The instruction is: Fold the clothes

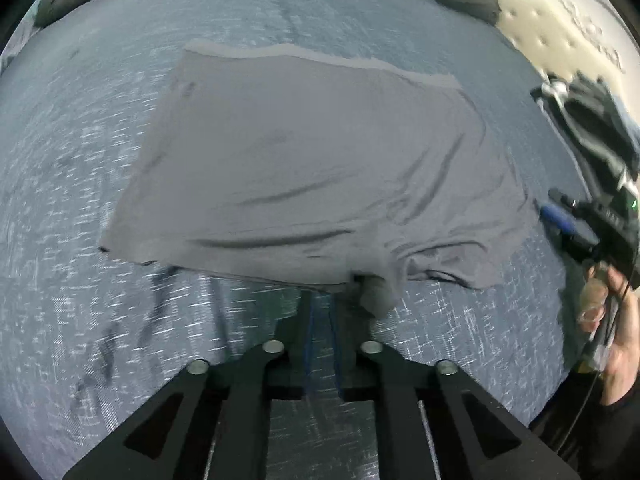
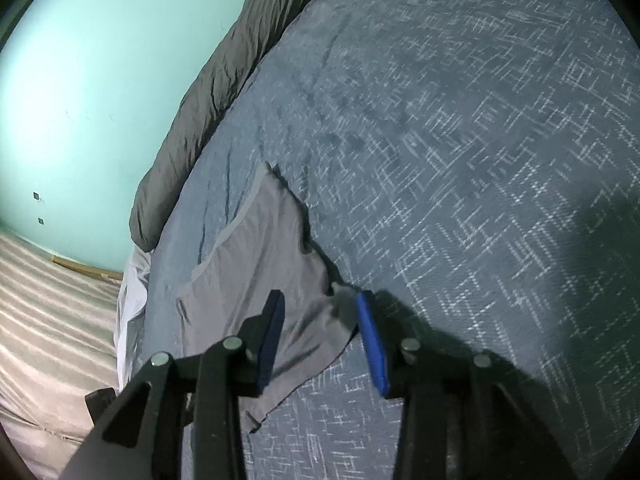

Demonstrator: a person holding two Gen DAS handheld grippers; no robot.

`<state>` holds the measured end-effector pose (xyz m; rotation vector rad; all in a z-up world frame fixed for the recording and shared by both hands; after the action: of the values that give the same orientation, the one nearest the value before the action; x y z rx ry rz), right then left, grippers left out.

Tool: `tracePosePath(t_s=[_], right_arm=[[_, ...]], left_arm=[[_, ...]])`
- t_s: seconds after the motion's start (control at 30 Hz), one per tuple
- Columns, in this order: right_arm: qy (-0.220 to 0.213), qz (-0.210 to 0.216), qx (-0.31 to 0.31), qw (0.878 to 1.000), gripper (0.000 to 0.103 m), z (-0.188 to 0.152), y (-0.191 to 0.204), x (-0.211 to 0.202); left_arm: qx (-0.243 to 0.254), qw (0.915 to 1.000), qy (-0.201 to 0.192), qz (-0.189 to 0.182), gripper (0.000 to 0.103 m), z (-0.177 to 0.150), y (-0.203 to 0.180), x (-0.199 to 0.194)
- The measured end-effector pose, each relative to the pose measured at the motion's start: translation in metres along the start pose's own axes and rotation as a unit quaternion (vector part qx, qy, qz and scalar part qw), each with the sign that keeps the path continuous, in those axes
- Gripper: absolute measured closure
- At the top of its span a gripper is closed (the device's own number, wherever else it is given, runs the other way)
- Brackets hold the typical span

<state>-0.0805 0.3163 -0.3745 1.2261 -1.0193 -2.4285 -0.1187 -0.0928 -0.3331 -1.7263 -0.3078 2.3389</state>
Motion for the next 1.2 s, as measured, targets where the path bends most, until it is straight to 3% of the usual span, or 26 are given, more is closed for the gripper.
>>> tracePosePath(t_s=[0.2, 0.33, 0.4, 0.57, 0.7, 0.77, 0.8, 1.0, 1.2], right_arm=[[0.008, -0.010, -0.006, 1.000, 0.064, -0.001, 0.000, 0.008], [0.010, -0.018, -0.019, 1.000, 0.064, -0.001, 0.001, 0.010], [0.008, -0.021, -0.018, 1.000, 0.071, -0.002, -0.001, 0.011], [0.012, -0.016, -0.025, 0.999, 0.095, -0.001, 0.001, 0.015], [0.017, -0.009, -0.031, 0.999, 0.100, -0.003, 0.006, 0.019], [0.015, -0.009, -0.032, 0.999, 0.101, -0.003, 0.008, 0.019], [0.012, -0.010, -0.032, 0.999, 0.102, -0.003, 0.007, 0.018], [-0.009, -0.010, -0.025, 1.000, 0.103, 0.004, 0.000, 0.006], [-0.019, -0.011, -0.017, 1.000, 0.103, 0.008, -0.005, 0.002]], left_arm=[[-0.063, 0.9970, -0.045, 0.006, 0.071, 0.005, 0.038, -0.017], [-0.118, 0.9894, -0.081, 0.020, 0.070, 0.011, 0.079, -0.029], [-0.136, 0.9858, -0.095, 0.028, 0.070, -0.001, 0.101, -0.040], [-0.154, 0.9837, -0.088, 0.028, 0.070, 0.018, 0.109, -0.009], [-0.153, 0.9850, -0.079, 0.008, 0.070, 0.024, 0.105, 0.012], [-0.145, 0.9862, -0.079, 0.010, 0.096, 0.030, 0.101, 0.020], [-0.145, 0.9862, -0.080, 0.009, 0.100, 0.034, 0.100, 0.024], [-0.156, 0.9811, -0.114, 0.013, 0.101, 0.043, 0.103, 0.012], [-0.185, 0.9751, -0.122, 0.014, 0.101, 0.050, 0.117, 0.004]])
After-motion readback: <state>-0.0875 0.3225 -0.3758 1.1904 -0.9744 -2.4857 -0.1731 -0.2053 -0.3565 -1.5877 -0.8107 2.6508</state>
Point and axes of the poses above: each gripper's, at about its wrist camera, not at the fingertips, and x roughly the way its jaws point, y to its left, z to its top, the point moved 1 cm from there along x, roughly the way its jaws point, and after that the axes turned 9 degrees about -x, right-handed, at the moved point
